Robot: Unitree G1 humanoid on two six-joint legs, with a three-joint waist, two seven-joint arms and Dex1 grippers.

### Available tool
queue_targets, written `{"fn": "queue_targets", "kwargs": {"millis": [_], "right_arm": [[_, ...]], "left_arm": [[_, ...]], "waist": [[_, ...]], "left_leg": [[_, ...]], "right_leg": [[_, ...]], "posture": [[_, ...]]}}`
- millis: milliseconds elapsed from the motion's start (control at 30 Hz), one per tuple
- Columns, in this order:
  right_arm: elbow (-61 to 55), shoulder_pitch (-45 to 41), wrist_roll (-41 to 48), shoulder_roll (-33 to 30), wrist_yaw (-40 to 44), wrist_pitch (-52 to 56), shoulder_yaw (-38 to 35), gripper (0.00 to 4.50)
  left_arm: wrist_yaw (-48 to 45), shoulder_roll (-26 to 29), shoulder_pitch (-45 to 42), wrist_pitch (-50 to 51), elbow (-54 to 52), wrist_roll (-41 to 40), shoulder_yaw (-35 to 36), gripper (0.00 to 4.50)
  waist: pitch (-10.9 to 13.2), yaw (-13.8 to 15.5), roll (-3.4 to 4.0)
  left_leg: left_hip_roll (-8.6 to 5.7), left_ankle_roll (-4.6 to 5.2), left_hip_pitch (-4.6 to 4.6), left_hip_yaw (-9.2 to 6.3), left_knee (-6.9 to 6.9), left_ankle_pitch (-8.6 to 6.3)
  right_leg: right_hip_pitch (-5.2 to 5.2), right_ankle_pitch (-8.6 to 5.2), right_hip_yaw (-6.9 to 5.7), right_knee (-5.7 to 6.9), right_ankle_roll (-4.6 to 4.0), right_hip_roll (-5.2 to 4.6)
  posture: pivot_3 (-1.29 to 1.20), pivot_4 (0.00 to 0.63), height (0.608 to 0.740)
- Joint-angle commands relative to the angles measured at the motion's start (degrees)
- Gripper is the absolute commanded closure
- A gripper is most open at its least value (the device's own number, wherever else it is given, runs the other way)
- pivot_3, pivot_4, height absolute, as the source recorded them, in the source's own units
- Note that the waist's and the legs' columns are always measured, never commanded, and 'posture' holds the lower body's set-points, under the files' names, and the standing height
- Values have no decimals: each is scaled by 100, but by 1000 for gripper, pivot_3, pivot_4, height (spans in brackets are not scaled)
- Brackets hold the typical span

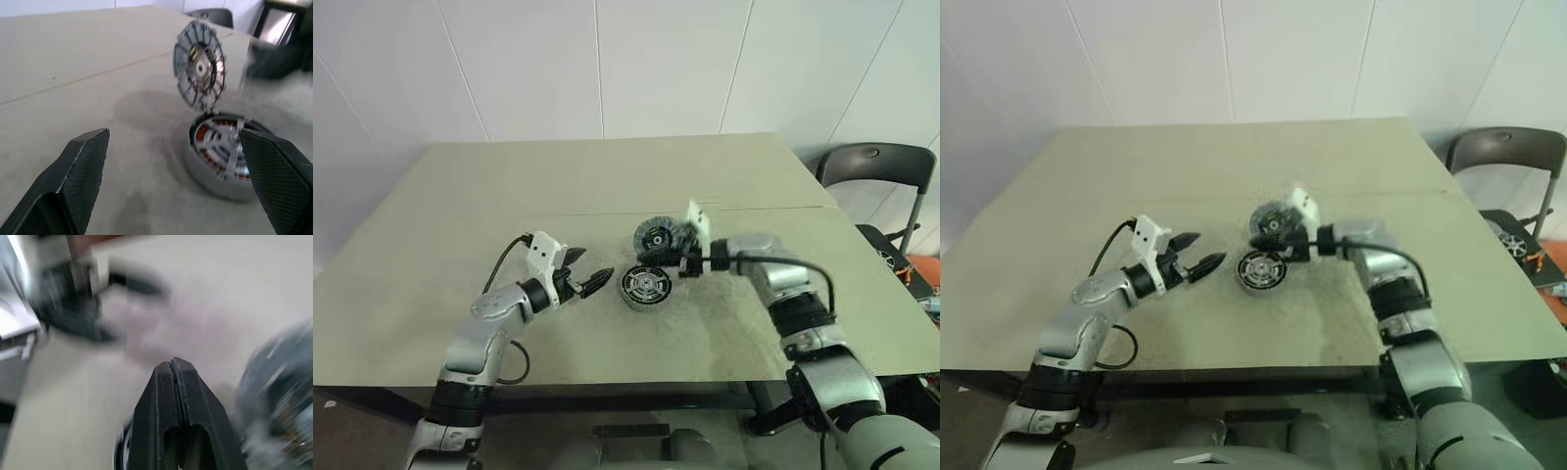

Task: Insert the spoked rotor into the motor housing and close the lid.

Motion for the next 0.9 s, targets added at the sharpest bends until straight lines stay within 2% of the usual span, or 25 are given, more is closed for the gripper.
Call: {"fn": "queue_targets", "kwargs": {"millis": [33,100,200,300,400,567,700,900], "right_arm": [[109,-660,462,-247,114,39,-655,4500],[712,-1032,343,-358,-158,-166,-847,4500],[1467,-1360,27,-461,-458,-479,-840,3897],[1663,-1372,1,-385,-355,-441,-786,2864],[1451,-1170,237,-312,164,-35,-736,1810],[1193,-845,296,-189,401,249,-654,58],[1282,-724,172,-114,288,183,-610,58],[1927,-910,-231,59,-461,-163,-614,58]], "left_arm": [[-29,10,-44,-286,-175,63,22,7],[-6,8,-55,-349,-133,123,-9,7],[9,-35,-67,-428,-82,176,-43,0],[11,-76,-75,-487,-26,206,-54,0],[22,-104,-100,-507,19,230,-53,0],[16,-111,-82,-476,-16,241,-45,0],[8,-109,-66,-457,-42,232,-38,0],[-14,-123,-47,-440,-68,215,-62,0]], "waist": [[4,9,4],[4,1,4],[3,-2,3],[5,-14,5],[6,-27,6],[6,-11,6],[6,-10,6],[6,-15,7]], "left_leg": [[0,0,0,-1,2,0],[0,0,7,0,2,0],[0,0,10,4,-1,0],[1,1,8,7,-5,0],[3,1,5,14,-9,0],[5,1,6,13,-9,0],[4,1,7,13,-3,0],[5,1,9,13,-4,0]], "right_leg": [[2,0,-1,0,0,0],[8,0,-1,-2,0,0],[10,0,-1,-4,0,0],[6,0,1,-6,0,-1],[-3,0,9,-5,0,-1],[-2,1,9,-3,0,1],[1,1,9,-1,0,2],[0,1,9,0,-1,4]], "posture": [[0,0,740],[0,0,740],[0,0,740],[0,0,740],[0,0,740],[0,0,740],[0,0,740],[0,0,740]]}}
